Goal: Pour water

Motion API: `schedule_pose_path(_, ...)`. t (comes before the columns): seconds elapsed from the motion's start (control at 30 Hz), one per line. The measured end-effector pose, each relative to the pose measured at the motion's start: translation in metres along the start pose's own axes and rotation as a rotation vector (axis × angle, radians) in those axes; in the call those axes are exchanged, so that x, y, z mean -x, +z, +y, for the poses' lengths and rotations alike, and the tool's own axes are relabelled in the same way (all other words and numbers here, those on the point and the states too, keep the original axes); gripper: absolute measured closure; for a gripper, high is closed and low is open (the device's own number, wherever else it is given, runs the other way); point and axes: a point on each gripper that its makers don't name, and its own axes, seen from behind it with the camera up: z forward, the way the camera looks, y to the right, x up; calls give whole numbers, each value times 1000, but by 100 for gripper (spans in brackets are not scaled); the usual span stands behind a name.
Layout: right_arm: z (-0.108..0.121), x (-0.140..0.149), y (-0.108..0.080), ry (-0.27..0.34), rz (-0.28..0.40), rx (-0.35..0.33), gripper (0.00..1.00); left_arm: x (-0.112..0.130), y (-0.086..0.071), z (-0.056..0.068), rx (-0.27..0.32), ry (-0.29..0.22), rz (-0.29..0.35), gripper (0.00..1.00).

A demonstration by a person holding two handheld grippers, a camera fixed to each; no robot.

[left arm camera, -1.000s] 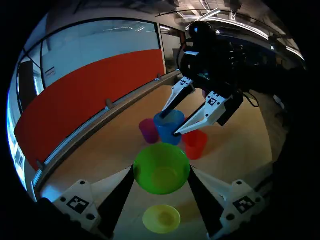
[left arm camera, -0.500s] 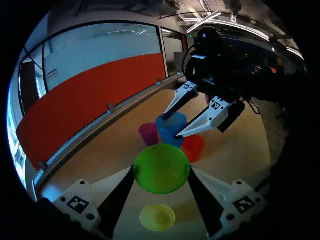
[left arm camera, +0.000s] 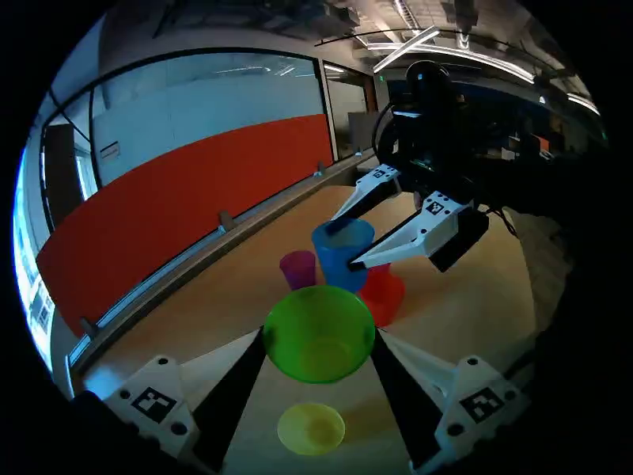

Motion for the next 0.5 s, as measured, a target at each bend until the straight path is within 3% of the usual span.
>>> schedule_pose_path(0.5,-5,-16,-4,32,63,9,8,-11,-8,-2,-24,-17,54,11)
